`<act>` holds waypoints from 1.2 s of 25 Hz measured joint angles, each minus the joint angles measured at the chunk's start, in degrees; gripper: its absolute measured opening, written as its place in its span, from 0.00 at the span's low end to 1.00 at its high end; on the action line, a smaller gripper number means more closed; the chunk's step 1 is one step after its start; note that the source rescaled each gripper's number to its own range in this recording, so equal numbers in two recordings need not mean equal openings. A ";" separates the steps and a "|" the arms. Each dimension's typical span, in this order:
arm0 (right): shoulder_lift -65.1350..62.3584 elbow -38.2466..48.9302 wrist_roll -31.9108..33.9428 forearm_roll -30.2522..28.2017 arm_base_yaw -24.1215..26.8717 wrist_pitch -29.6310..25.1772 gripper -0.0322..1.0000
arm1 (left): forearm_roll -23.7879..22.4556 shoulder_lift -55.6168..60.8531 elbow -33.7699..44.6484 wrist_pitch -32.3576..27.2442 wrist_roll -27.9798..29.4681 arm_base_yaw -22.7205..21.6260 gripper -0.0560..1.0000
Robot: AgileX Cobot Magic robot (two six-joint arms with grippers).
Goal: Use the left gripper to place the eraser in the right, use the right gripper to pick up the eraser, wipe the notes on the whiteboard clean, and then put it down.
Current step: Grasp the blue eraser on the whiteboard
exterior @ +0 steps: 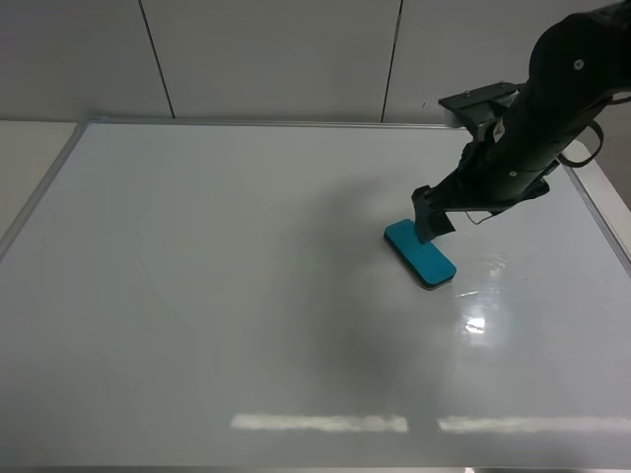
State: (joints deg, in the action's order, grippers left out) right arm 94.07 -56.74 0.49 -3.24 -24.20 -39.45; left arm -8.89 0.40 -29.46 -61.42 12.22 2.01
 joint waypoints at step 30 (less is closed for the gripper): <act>14.63 -2.14 -4.12 7.17 0.00 11.29 1.00 | 0.00 0.00 0.00 0.00 0.00 0.00 1.00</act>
State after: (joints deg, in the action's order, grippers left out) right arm 108.70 -58.88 -3.63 3.94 -24.20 -28.15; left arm -8.89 0.40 -29.46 -61.42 12.22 2.01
